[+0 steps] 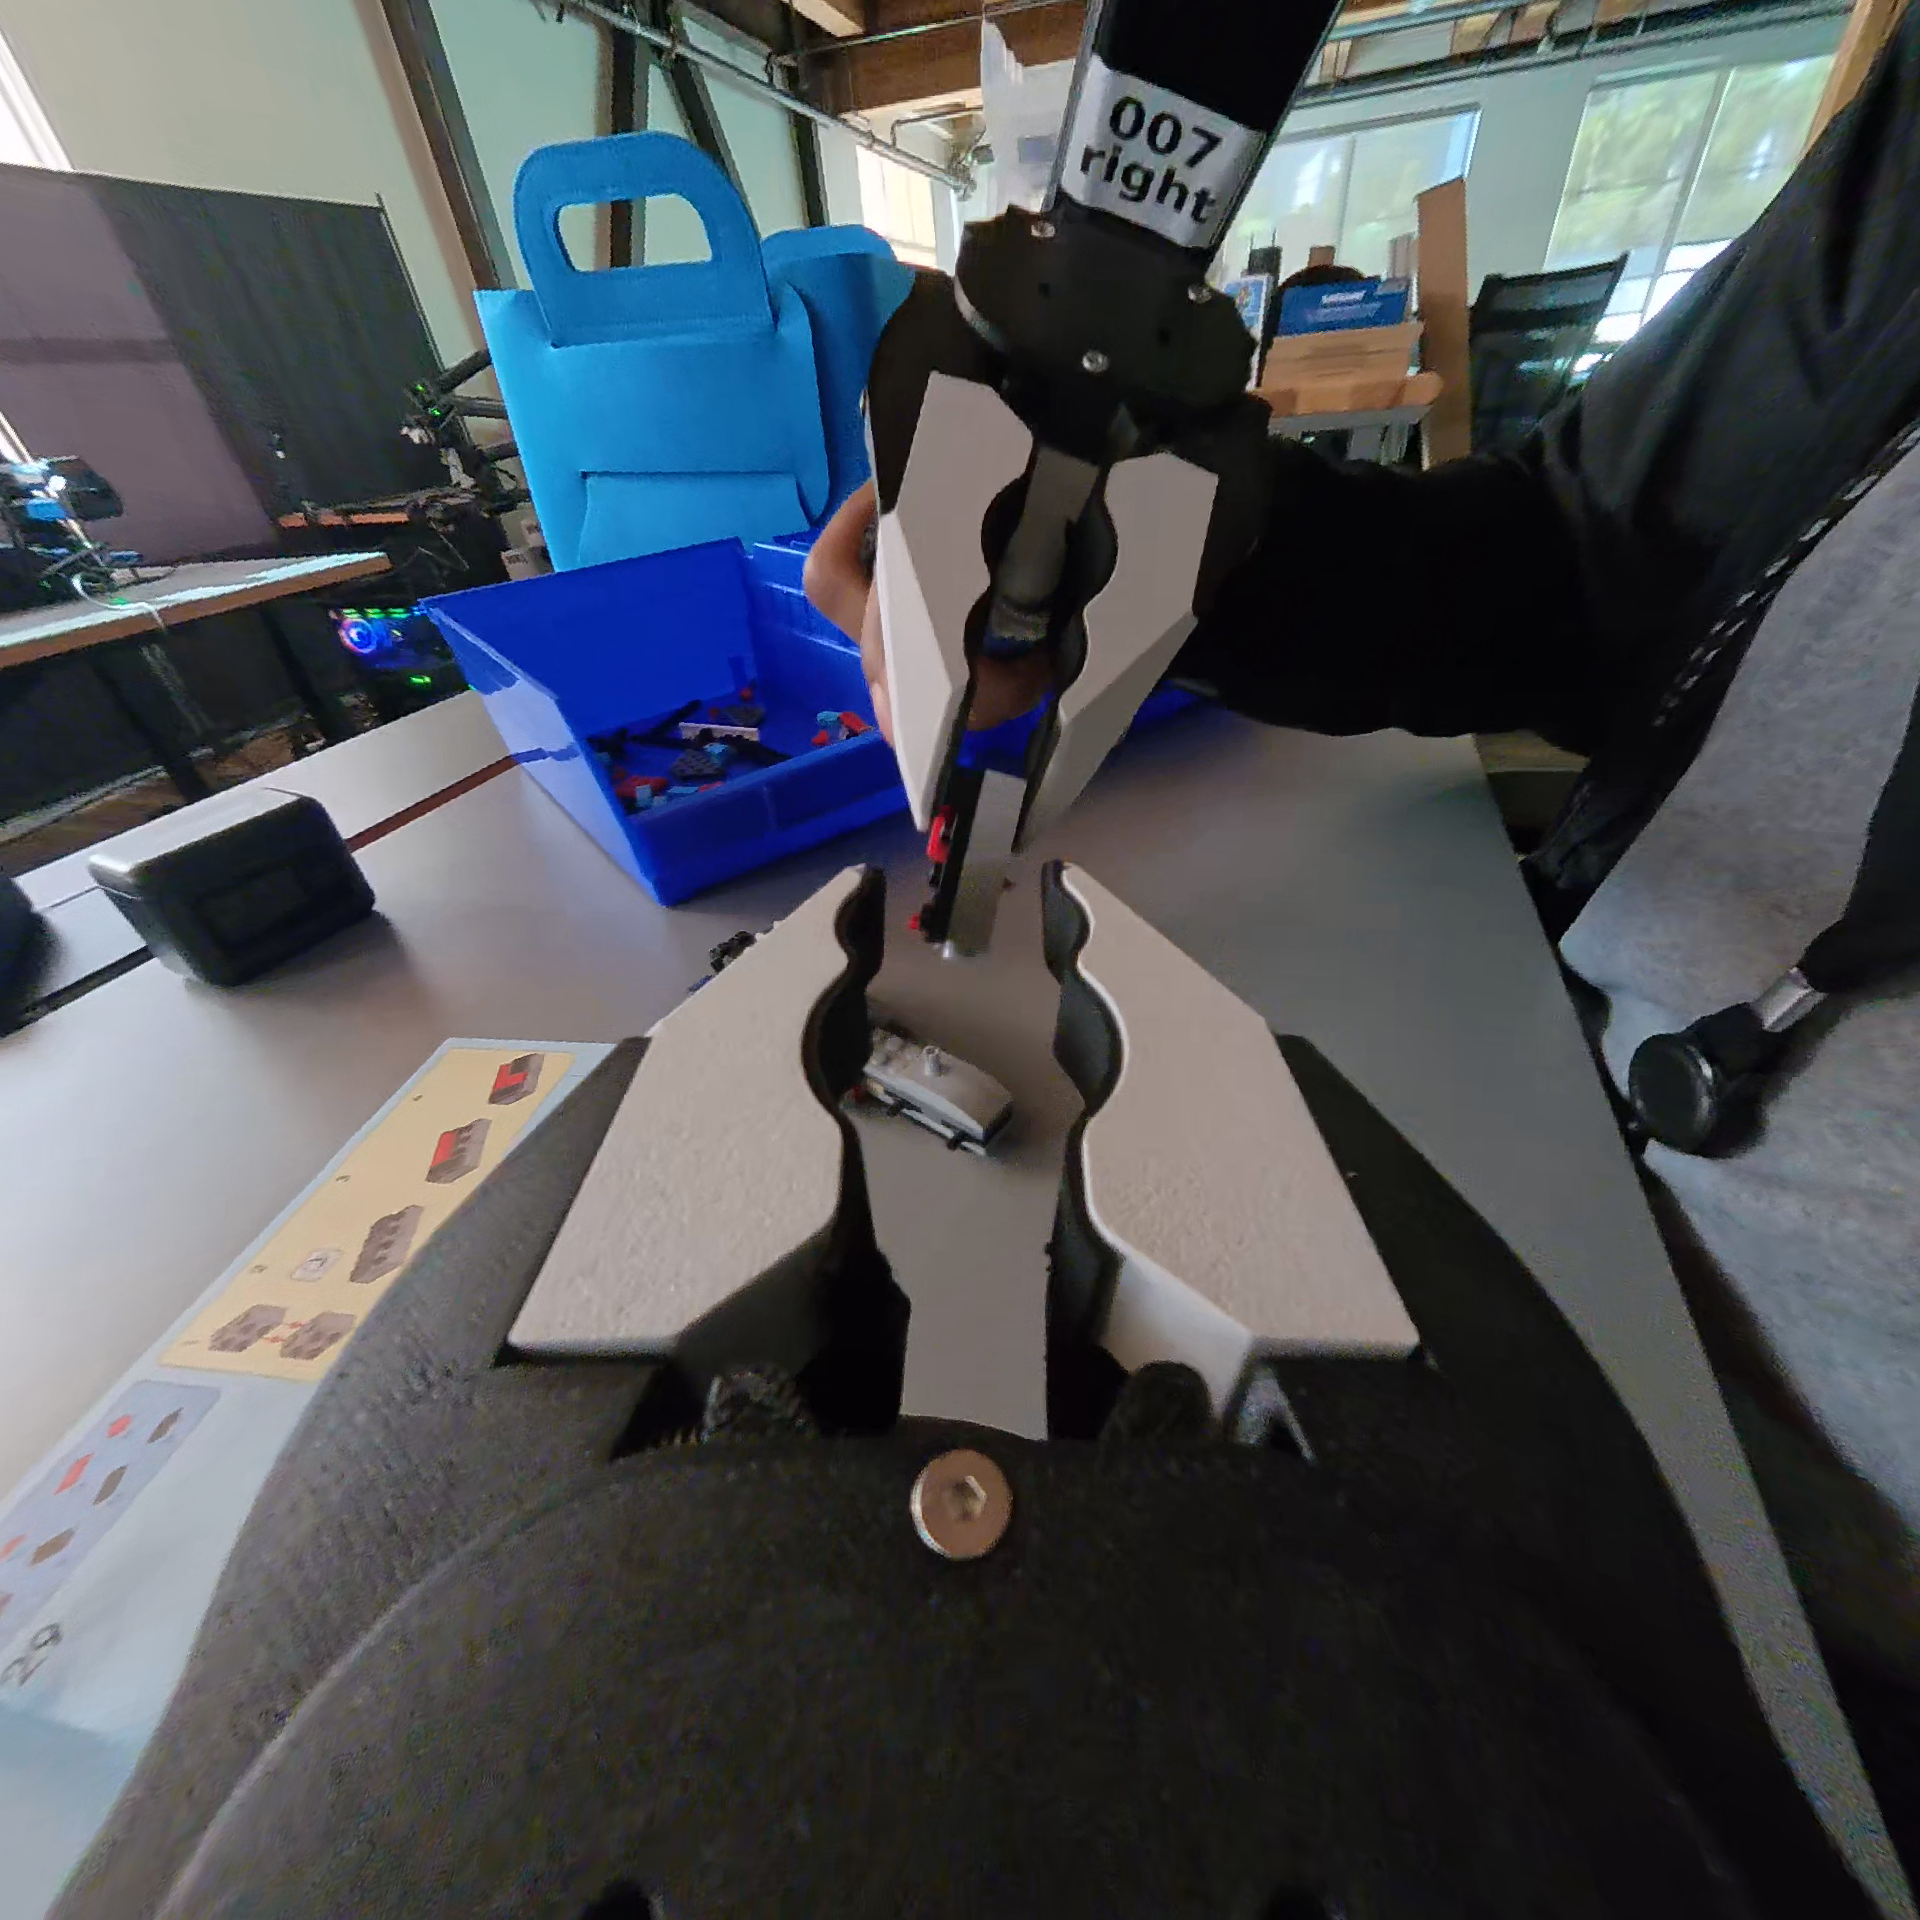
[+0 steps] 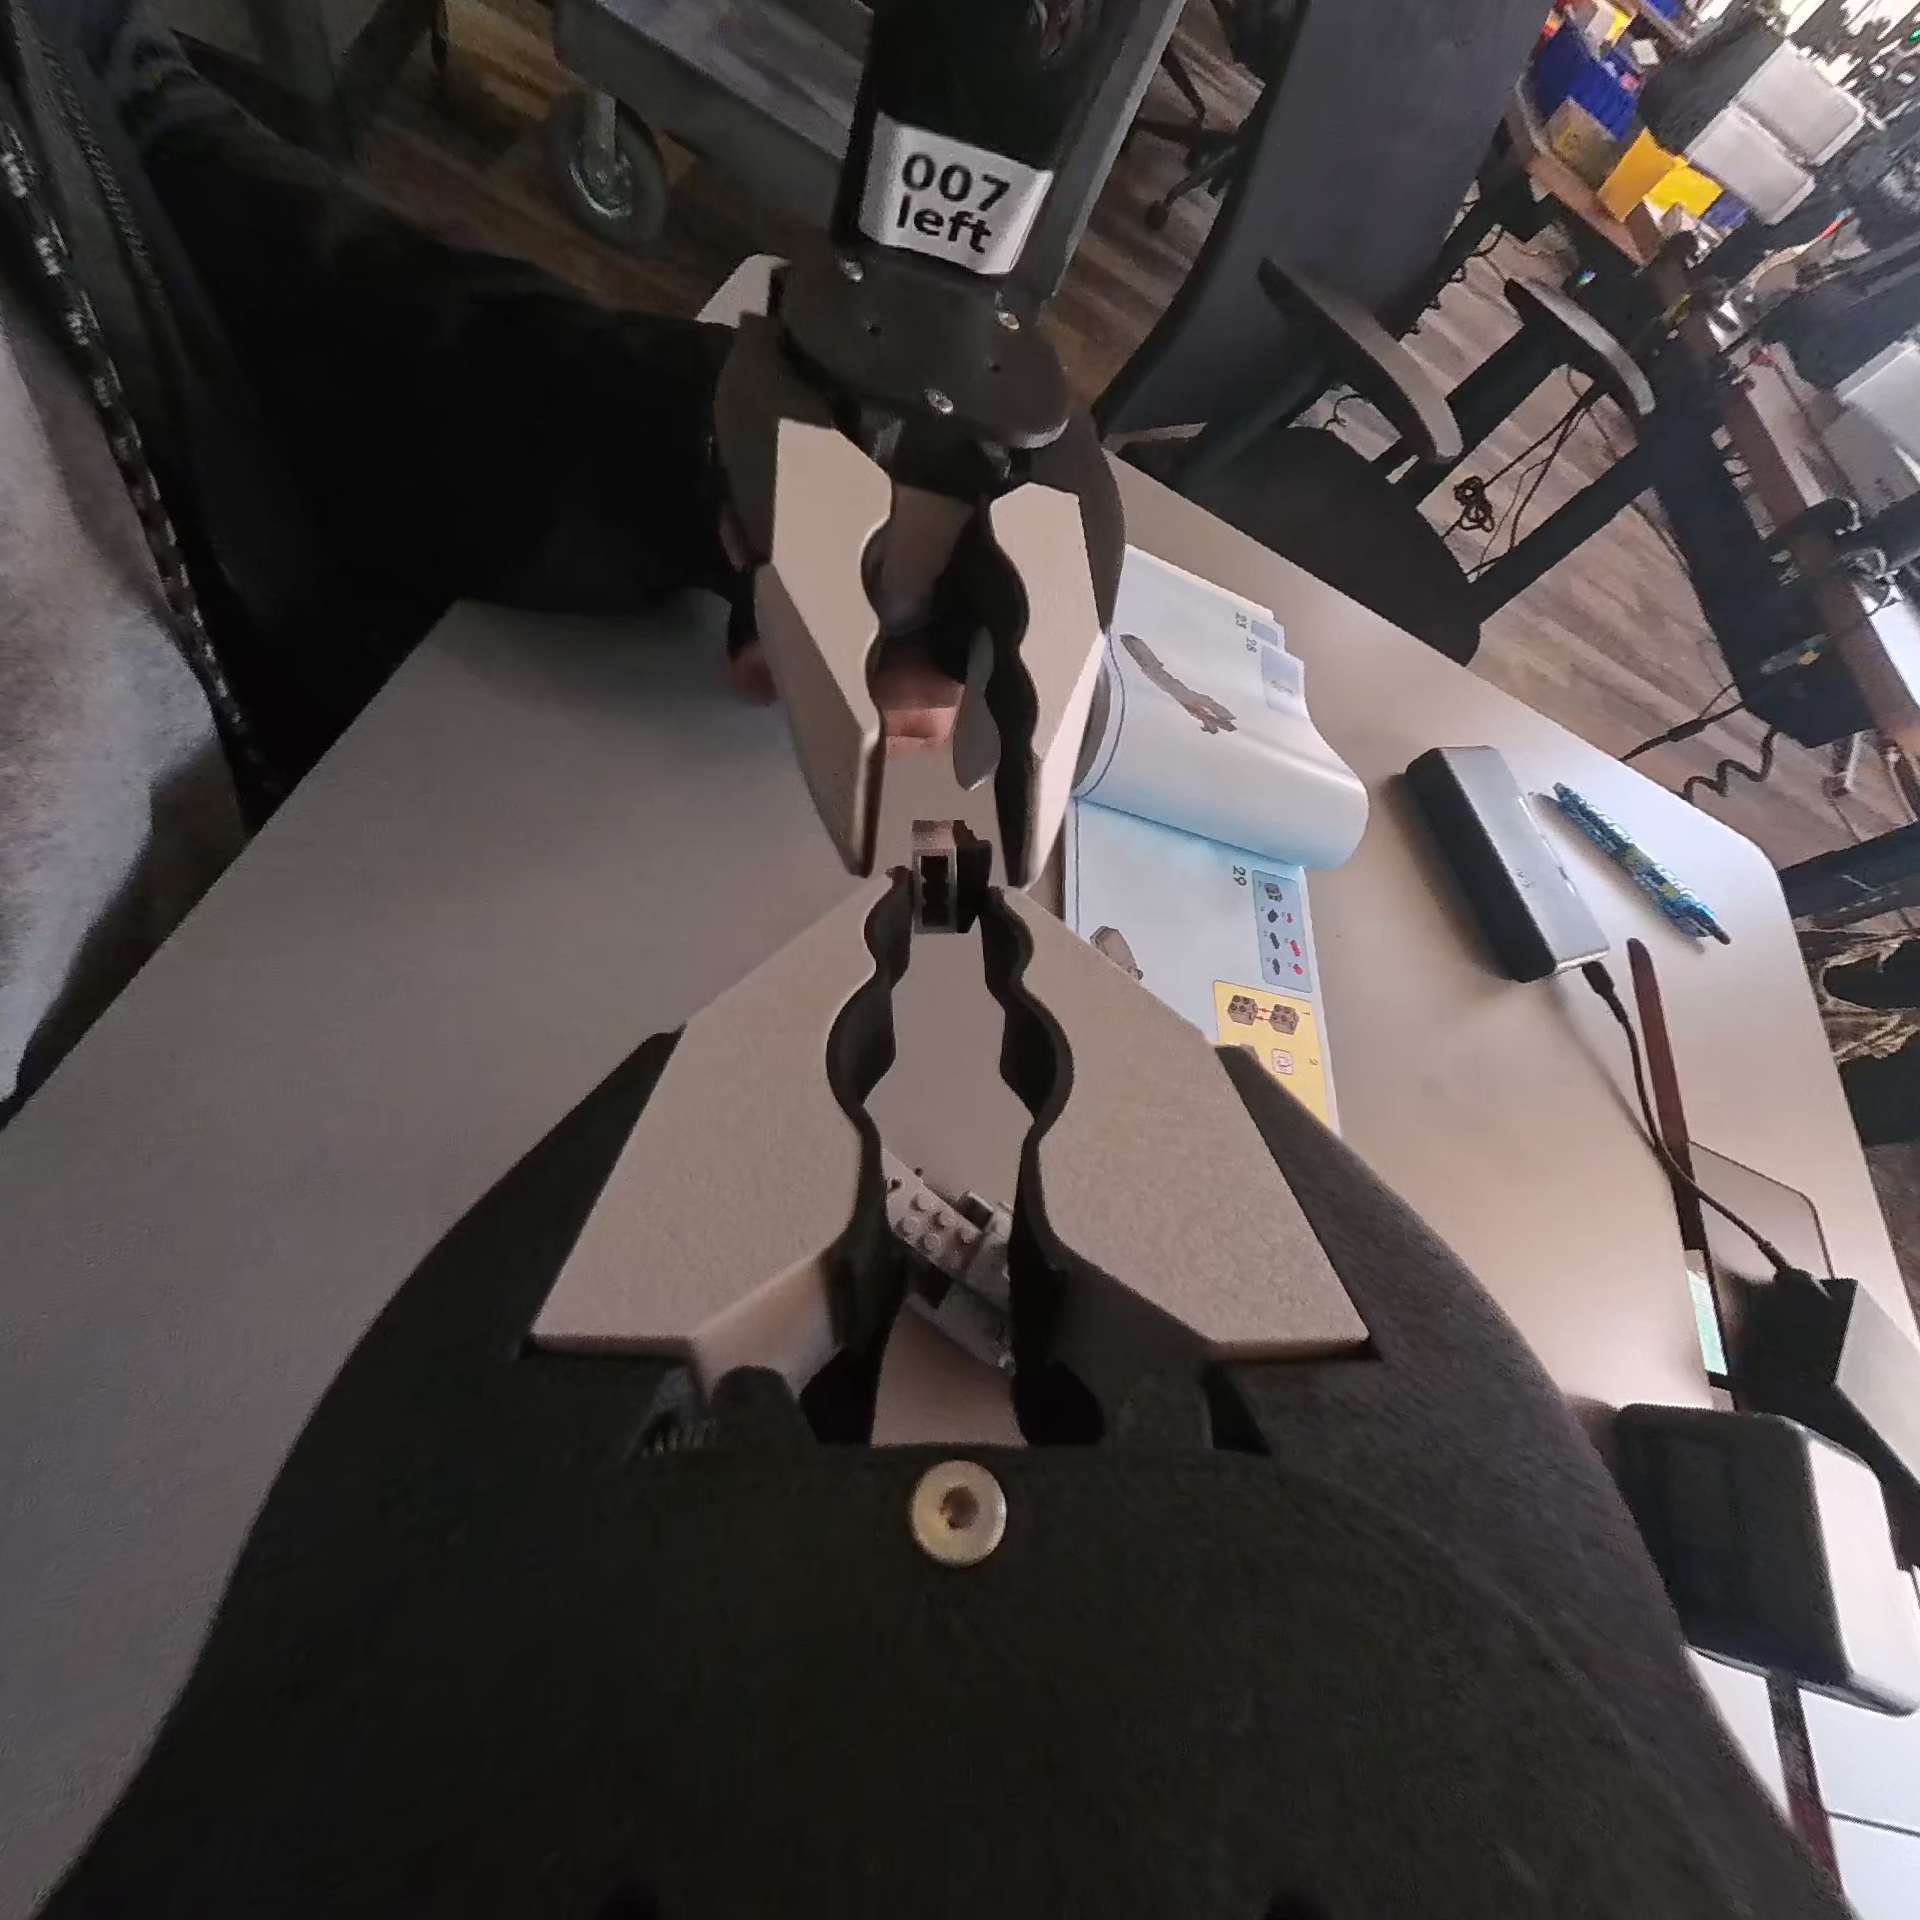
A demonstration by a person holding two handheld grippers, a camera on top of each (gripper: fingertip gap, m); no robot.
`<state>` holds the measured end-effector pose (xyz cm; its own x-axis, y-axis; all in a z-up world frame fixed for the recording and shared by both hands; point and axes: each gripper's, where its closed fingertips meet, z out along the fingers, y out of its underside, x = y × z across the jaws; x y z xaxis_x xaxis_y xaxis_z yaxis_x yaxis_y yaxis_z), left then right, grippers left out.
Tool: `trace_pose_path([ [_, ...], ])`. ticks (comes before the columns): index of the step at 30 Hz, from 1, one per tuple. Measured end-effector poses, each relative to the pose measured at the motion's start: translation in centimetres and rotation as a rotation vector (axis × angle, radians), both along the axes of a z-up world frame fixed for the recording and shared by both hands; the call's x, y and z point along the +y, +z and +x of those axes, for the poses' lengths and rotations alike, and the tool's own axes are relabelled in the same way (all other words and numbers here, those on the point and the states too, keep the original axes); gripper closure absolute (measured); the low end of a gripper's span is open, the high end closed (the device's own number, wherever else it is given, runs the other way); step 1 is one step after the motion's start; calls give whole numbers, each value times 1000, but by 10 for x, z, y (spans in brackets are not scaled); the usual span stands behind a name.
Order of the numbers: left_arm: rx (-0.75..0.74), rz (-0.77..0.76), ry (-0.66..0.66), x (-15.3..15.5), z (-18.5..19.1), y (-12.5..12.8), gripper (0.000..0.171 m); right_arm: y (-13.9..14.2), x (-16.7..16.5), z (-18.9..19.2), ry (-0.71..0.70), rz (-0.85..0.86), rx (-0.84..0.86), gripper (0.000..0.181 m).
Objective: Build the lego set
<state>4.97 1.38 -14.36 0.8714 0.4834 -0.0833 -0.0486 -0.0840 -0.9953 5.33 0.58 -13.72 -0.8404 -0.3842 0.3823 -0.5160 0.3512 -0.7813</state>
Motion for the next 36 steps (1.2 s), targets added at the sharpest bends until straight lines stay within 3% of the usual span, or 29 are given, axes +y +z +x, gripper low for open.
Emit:
trace_pose_path([
  [4,60,-50,35,1,-3,-2,156,4,0,1,-4,-27,2,169],
  [11,156,-44,64,0,-2,9,158,18,-3,2,-18,-132,-22,168],
  [20,164,43,28,-1,5,22,158,35,-4,9,-9,-306,-119,169],
  [36,89,15,-12,3,6,12,158,27,-1,10,1,-273,-115,170],
])
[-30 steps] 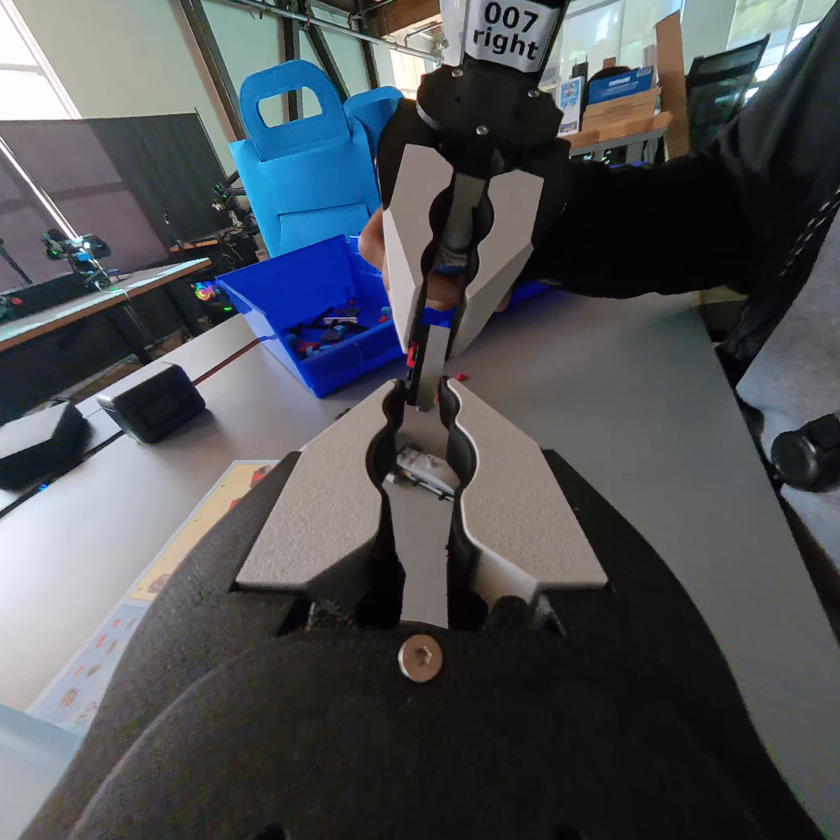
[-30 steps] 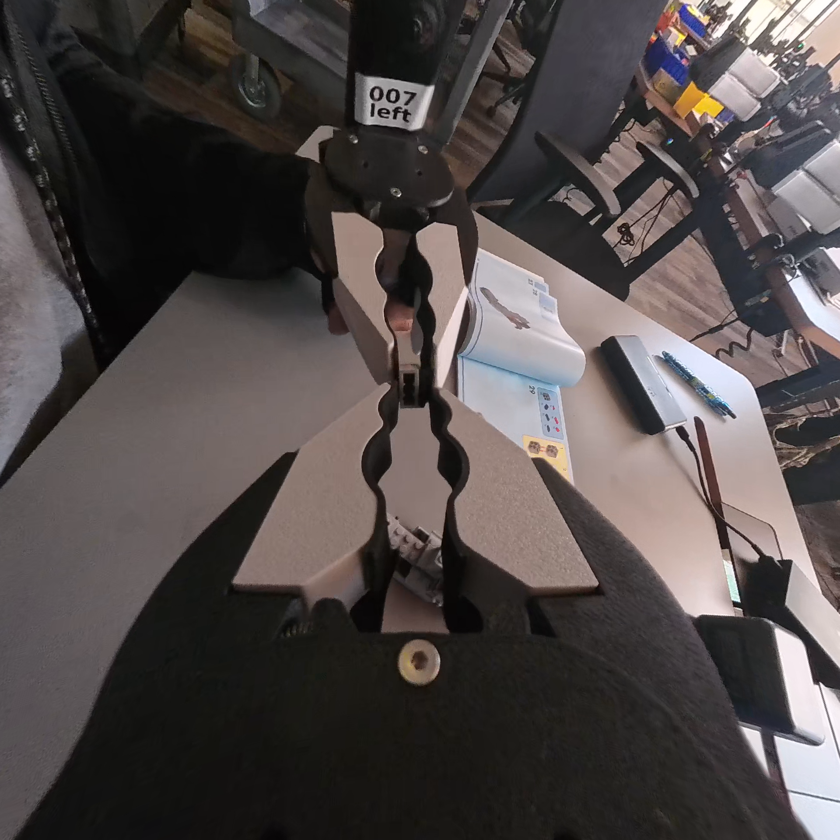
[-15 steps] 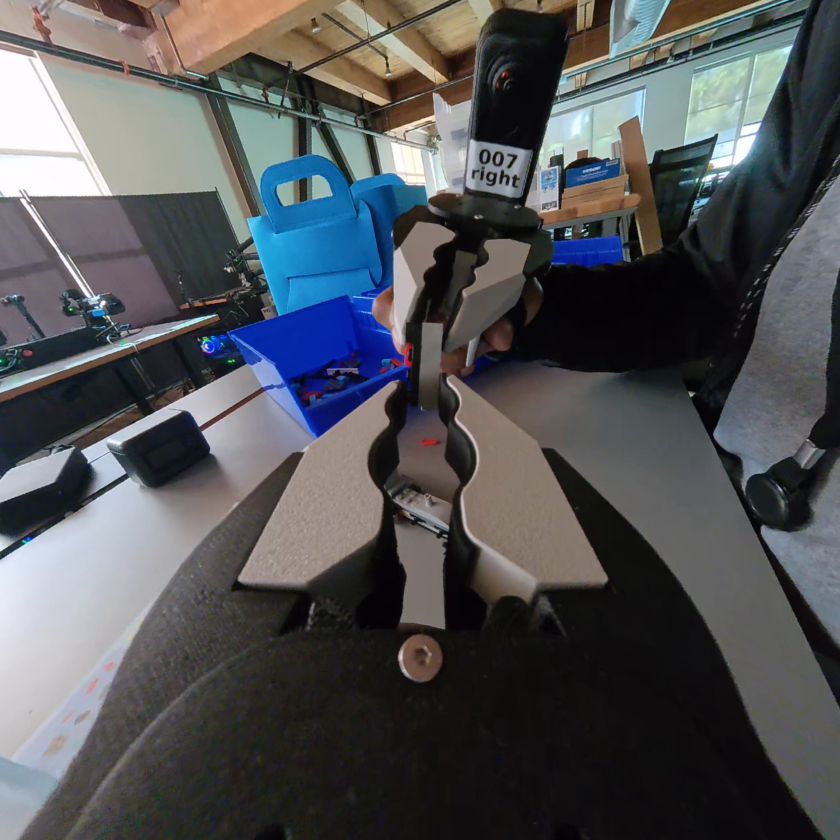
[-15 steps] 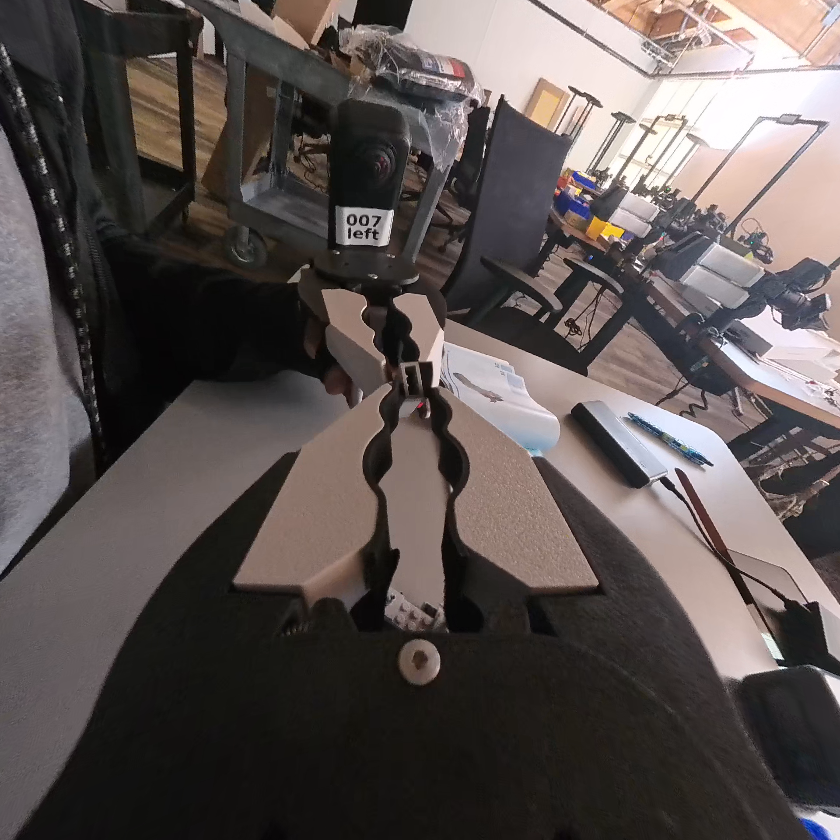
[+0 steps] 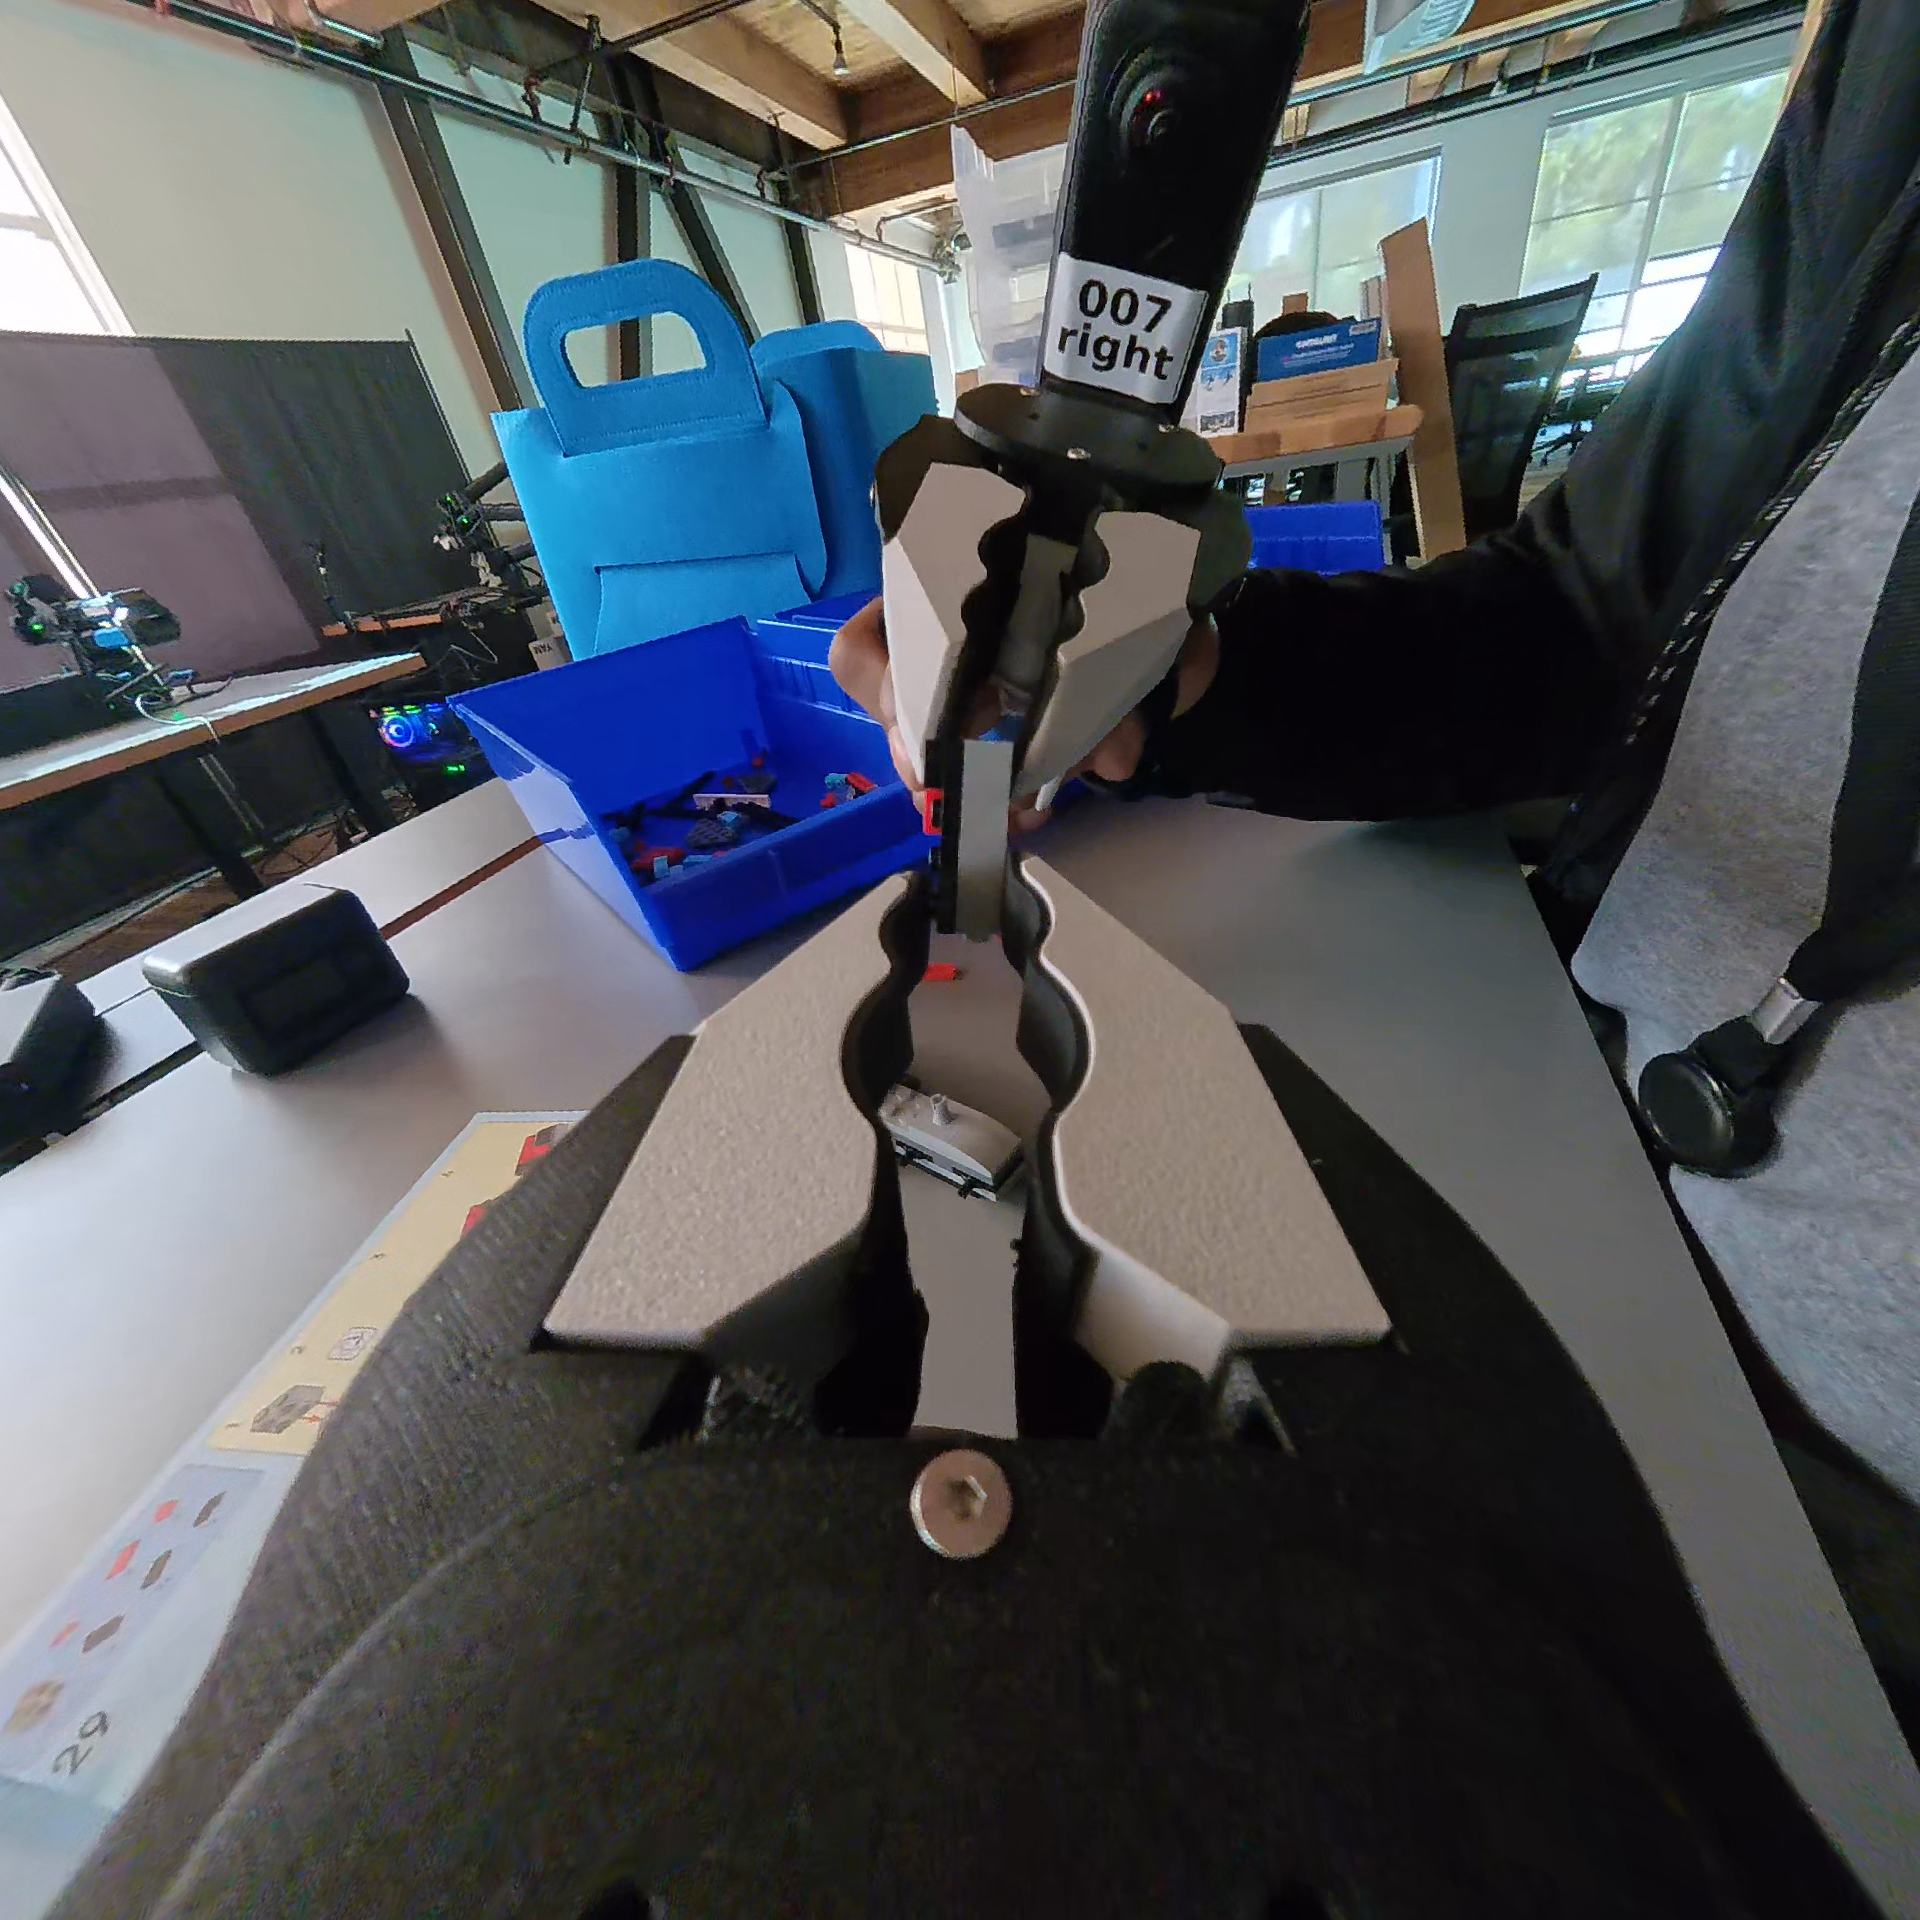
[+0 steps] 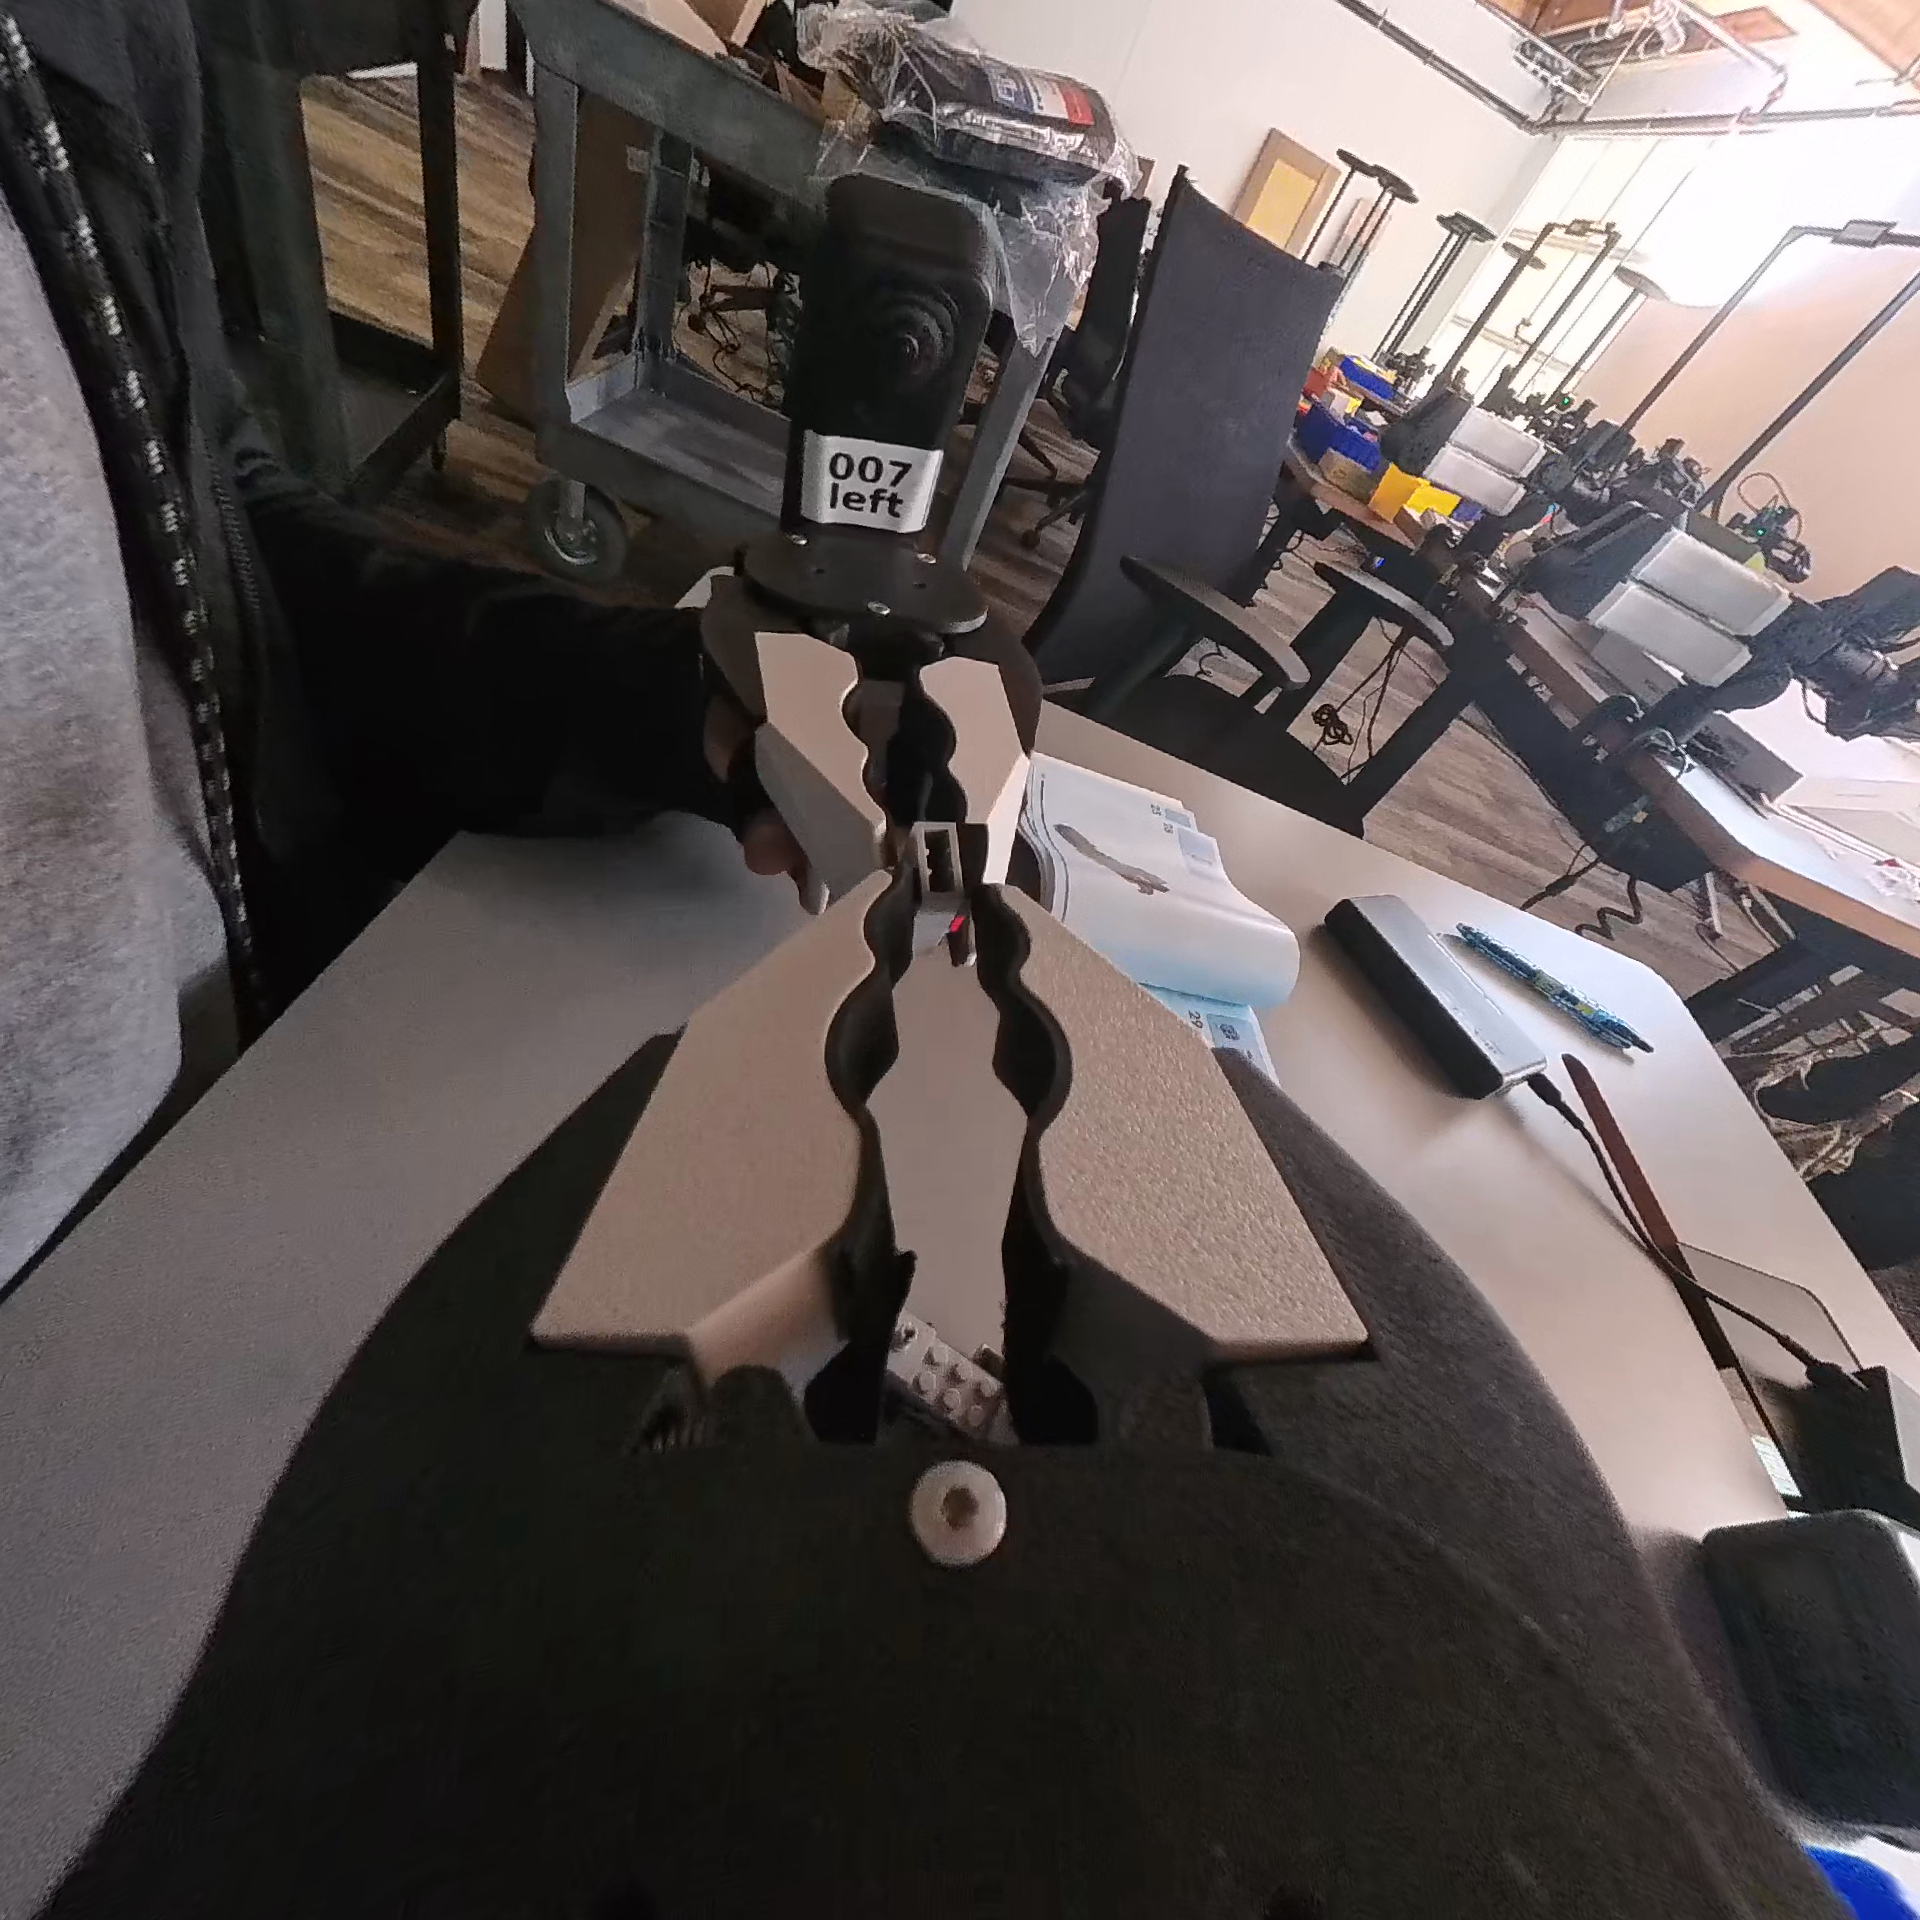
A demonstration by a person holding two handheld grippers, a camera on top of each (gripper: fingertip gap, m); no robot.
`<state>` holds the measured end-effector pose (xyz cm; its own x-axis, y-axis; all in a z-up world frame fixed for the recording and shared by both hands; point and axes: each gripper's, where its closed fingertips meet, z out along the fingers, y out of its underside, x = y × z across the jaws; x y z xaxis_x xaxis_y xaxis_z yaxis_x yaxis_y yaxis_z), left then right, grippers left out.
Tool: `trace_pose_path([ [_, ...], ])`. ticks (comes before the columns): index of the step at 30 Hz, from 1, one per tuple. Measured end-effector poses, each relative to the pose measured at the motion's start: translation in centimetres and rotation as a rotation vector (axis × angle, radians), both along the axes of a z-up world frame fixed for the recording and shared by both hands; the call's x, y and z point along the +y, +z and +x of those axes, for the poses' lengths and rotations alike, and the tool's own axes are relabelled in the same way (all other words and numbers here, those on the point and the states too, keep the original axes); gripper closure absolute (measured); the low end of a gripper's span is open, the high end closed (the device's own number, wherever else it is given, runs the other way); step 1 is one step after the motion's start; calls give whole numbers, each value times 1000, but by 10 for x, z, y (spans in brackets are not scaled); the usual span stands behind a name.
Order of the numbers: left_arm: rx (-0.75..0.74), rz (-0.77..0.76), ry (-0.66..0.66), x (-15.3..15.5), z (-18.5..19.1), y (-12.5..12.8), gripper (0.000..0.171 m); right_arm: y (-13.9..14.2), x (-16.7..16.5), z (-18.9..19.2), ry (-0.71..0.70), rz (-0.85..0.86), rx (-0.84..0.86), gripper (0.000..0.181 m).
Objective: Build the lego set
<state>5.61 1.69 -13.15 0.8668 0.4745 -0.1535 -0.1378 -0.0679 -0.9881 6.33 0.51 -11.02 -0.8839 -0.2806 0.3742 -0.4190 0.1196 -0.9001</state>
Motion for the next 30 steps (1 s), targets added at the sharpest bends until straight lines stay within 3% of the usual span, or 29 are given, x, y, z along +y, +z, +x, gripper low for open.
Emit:
trace_pose_path([
  [9,-28,-36,5,2,-2,-9,158,-8,3,-3,-17,6,-4,167],
  [11,-54,-68,-26,7,1,-17,158,-13,7,-8,-38,5,6,149],
  [14,-60,-141,-20,12,0,-30,158,-21,14,-6,-21,36,9,142],
  [20,-51,-218,-44,19,4,-42,158,-41,18,4,12,122,41,156],
  [21,-49,-216,-47,19,4,-42,158,-44,18,4,9,128,51,165],
  [24,-90,-188,-44,18,3,-42,156,-44,18,3,-4,104,89,167],
  [27,-203,-120,-30,12,-4,-41,137,-37,21,4,-6,8,196,167],
  [30,-376,61,-149,10,5,-29,132,-30,23,6,-11,-91,323,167],
])
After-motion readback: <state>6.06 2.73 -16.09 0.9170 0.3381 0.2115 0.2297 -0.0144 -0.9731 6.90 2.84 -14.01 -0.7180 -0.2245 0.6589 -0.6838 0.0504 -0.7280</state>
